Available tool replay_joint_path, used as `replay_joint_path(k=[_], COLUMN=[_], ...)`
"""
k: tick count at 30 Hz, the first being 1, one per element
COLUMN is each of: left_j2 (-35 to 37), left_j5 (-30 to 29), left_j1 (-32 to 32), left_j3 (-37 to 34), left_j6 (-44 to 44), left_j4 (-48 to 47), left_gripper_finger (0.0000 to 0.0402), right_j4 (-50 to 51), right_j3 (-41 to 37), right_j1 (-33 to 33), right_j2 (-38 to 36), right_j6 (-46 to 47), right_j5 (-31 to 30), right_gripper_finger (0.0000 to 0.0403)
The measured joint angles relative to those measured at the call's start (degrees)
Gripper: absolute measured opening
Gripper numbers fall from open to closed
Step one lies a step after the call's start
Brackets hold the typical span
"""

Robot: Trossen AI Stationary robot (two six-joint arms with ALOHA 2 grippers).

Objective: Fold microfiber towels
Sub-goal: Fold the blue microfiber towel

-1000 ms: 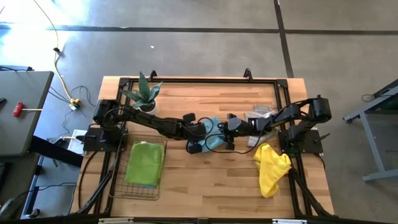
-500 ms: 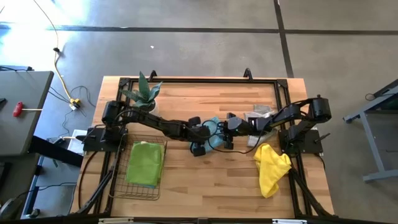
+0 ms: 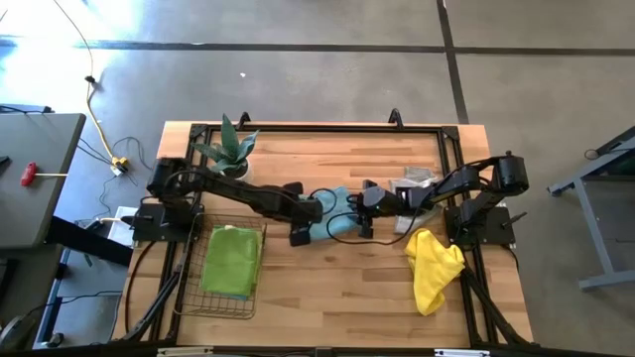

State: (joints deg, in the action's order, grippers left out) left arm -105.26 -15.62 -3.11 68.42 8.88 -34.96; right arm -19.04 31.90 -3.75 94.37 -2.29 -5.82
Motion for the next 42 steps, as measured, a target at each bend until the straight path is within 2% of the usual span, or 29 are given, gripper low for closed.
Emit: replay_joint_path(k=[5, 8, 13, 24, 29, 35, 39, 42], left_j2=[2.9, 3.3, 1.1, -4.2, -4.2, -1.5, 0.6, 2.6], left_j5=[-3.4, -4.8, -4.7, -4.6, -4.6, -4.7, -5.4, -5.5], left_j1=[0.2, 0.4, 0.5, -3.3, -4.6, -4.6, -3.9, -3.0], left_j3=[0.0, 0.2, 0.2, 0.0, 0.0, 0.0, 0.0, 0.1], left_j6=[2.5, 2.2, -3.4, -3.5, -3.5, -1.5, 0.1, 2.1], left_j4=[-5.8, -0.2, 9.7, 12.0, 6.6, -5.3, -8.6, -7.1], left_gripper_finger=[0.0064, 0.0064, 0.0064, 0.0064, 0.0064, 0.0064, 0.0064, 0.0064], right_j4=[0.4, -0.7, -1.7, -1.7, -1.0, 0.0, 0.2, -1.3], right_j3=[0.0, 0.0, 0.0, 0.0, 0.0, 0.0, 0.0, 0.0], right_j1=[-0.4, -0.4, -0.4, -0.4, -0.4, -0.4, -0.4, -0.4], right_j2=[0.0, 0.0, 0.0, 0.0, 0.0, 0.0, 0.0, 0.0], right_j6=[1.4, 1.0, 1.0, 1.0, 1.3, 1.4, 1.4, 1.3], right_j5=[0.0, 0.0, 0.0, 0.0, 0.0, 0.0, 0.0, 0.0], right_gripper_finger=[0.0153, 0.0153, 0.0153, 0.0153, 0.0153, 0.0153, 0.0153, 0.0153])
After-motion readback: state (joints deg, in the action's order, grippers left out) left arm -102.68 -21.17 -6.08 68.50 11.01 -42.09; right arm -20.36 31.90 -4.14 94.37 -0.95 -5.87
